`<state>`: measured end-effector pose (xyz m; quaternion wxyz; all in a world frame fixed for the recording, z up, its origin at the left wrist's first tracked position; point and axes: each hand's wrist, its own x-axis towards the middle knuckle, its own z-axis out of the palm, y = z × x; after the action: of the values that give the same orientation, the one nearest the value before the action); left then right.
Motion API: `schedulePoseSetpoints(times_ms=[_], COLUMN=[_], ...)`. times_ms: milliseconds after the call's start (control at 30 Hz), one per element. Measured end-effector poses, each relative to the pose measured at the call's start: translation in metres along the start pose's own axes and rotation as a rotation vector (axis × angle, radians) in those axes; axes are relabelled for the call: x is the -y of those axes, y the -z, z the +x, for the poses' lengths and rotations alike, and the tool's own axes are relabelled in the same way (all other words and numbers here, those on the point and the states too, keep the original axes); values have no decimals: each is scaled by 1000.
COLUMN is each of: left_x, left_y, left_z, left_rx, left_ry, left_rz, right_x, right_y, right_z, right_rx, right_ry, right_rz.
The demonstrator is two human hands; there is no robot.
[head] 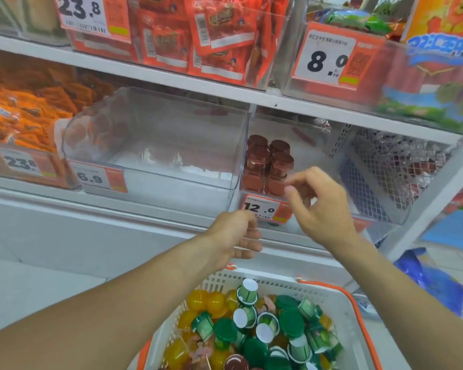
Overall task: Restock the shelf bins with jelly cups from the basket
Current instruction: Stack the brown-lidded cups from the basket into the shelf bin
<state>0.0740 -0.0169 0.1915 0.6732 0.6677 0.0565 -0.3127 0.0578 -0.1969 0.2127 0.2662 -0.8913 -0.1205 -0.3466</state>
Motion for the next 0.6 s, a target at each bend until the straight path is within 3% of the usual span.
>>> schedulePoseSetpoints(times_ms=[100, 133, 200, 267, 300, 500, 600], left_x=[11, 16, 28, 45, 55, 137, 200], left_y=[-2, 0, 5, 13, 18, 44, 48], left_z=[1, 2, 0, 2, 4, 13, 25], left_rx=[-8, 3, 65, 173, 195, 222, 213], left_ry=[-68, -112, -138, -34, 10, 228, 291], left_rz=[263, 449, 842, 1081, 1177, 1585, 1555], right_x=[13, 11, -2, -15, -19, -8, -5], right_y=[-26, -38, -59, -73, -78, -95, -99], right_z=[-54, -71, -103, -136, -152, -221, -239], right_rx=[135, 282, 735, 1184, 1317, 1452, 1449], right_ry=[-9, -62, -163, -217, -220, -108, -60], right_rz=[76, 93, 3, -175, -215, -246, -294])
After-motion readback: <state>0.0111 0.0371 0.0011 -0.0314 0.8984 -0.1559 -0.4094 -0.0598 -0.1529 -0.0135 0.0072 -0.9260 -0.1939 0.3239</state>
